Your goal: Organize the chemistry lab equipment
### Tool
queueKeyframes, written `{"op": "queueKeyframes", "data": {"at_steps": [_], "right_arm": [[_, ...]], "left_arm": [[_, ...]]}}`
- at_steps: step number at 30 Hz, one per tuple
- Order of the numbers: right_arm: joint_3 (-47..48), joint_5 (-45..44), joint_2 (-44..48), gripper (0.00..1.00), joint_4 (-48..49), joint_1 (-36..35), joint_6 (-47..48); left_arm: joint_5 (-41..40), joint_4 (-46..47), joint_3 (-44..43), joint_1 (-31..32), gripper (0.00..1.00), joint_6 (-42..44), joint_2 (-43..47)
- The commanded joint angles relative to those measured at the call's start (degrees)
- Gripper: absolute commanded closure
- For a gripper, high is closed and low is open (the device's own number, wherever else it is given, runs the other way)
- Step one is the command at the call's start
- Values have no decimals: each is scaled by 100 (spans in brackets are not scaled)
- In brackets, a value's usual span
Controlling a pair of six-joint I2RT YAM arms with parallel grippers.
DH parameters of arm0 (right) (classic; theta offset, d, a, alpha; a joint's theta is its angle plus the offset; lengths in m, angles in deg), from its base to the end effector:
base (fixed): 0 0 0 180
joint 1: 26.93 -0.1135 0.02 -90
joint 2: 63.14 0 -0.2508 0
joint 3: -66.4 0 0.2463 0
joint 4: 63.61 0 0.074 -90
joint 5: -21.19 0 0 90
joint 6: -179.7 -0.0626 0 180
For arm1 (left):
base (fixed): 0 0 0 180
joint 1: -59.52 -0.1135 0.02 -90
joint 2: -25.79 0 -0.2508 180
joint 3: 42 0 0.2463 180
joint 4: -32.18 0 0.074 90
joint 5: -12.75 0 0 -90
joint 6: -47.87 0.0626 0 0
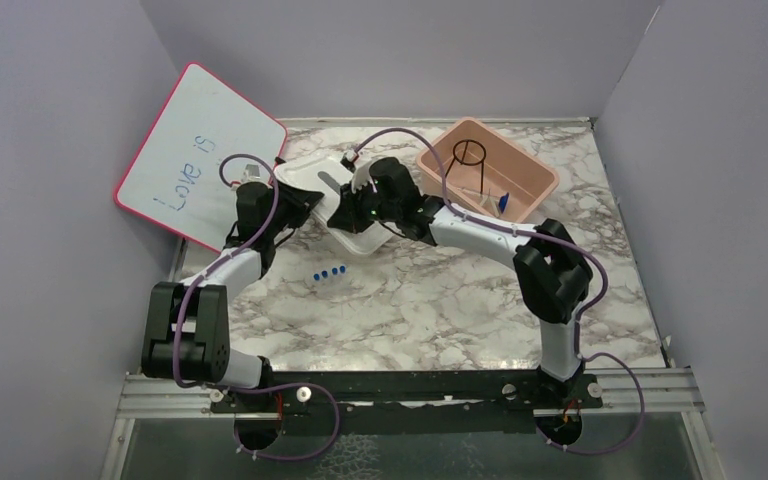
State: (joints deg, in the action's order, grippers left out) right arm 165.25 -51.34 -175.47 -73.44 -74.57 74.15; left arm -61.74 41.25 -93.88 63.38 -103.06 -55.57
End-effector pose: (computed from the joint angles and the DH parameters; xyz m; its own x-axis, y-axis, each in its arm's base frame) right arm 0.3079 0.3656 0.2352 -0.4956 -0.1640 -0.8529 -0.7865 0.5013 0.3606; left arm 0.3208 -0.0384 0.1934 -0.4443 -0.8141 -0.3739 -0.1511 0.4794 -0.8645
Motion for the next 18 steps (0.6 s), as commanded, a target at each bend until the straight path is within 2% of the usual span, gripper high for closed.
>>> {"op": "queueKeyframes", "data": {"at_steps": [1, 2, 4, 5, 9, 12, 18], "right_arm": [[-55, 194, 336, 99, 432, 21, -33], [-51, 152, 370, 98, 377, 18, -42], [-35, -4, 519, 86, 188, 30, -74], [-71, -100, 658, 79, 129, 27, -90], [-421, -373, 1417, 65, 251, 26, -108], [-575, -804, 1962, 59, 219, 52, -168], [-479, -1611, 2695, 56, -372, 231, -235]], "left_arm": [[281, 265, 0, -18, 84, 50, 108], [292, 266, 3, -25, 90, 73, 165], [302, 264, 3, -25, 100, 126, 315], [304, 259, 11, -20, 100, 134, 417], [315, 236, 43, -23, 100, 176, 881], [384, 129, 5, -20, 100, 177, 1207], [621, -371, -429, -24, 100, 127, 1644]]}}
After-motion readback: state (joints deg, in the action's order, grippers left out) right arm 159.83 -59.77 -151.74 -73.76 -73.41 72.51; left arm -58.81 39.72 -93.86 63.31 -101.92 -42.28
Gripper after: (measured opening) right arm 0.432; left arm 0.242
